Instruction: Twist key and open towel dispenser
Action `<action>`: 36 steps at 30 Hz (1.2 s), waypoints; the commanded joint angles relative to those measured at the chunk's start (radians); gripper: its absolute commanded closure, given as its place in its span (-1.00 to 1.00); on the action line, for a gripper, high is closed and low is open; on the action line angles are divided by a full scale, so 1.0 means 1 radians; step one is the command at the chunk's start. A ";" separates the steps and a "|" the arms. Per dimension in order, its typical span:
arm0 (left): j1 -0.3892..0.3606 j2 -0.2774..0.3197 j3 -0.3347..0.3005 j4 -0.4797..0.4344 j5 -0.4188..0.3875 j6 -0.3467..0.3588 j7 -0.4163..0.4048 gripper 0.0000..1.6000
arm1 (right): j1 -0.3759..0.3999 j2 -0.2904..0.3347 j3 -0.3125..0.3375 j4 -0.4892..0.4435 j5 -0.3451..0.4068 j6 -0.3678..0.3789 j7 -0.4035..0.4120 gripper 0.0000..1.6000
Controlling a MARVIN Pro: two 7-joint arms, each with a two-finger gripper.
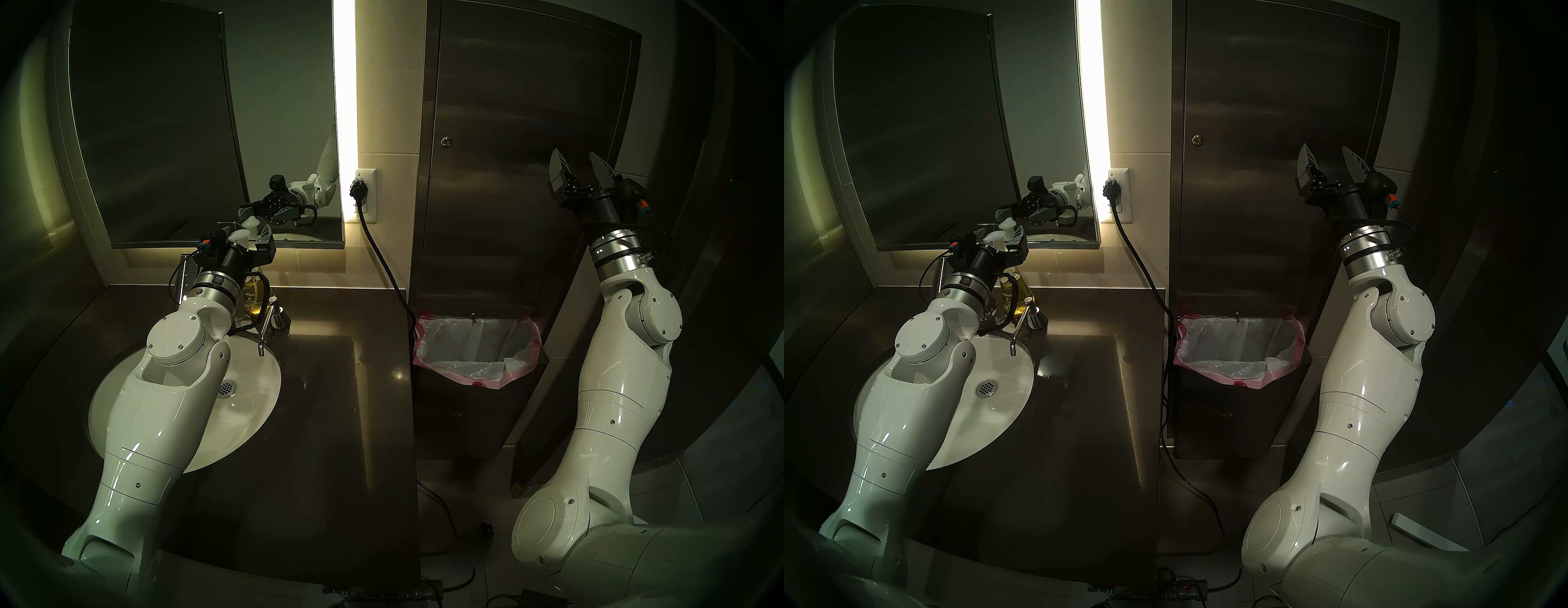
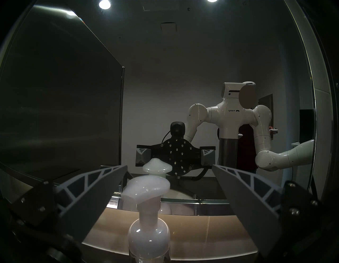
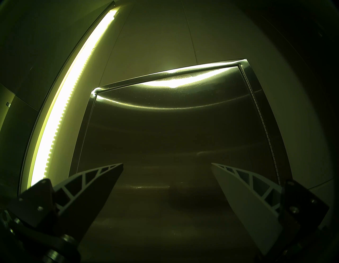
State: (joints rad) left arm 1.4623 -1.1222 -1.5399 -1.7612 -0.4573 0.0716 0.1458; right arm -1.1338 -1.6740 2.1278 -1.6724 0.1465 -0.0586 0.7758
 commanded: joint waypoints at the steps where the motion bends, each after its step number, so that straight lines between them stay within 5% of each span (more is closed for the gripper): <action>1: -0.032 -0.001 -0.006 -0.026 0.000 -0.012 -0.001 -1.00 | 0.030 0.029 -0.039 -0.033 -0.020 0.005 0.026 -1.00; 21: -0.032 -0.001 -0.006 -0.026 0.000 -0.011 -0.001 -1.00 | 0.081 0.033 -0.220 0.010 -0.089 -0.024 0.124 -1.00; 36: -0.032 -0.001 -0.006 -0.026 0.000 -0.011 -0.001 -1.00 | 0.115 0.116 -0.305 0.032 -0.306 -0.201 0.156 -1.00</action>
State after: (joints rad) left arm 1.4630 -1.1222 -1.5396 -1.7608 -0.4567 0.0731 0.1457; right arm -1.0867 -1.5955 1.8385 -1.6377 -0.1038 -0.1874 0.9470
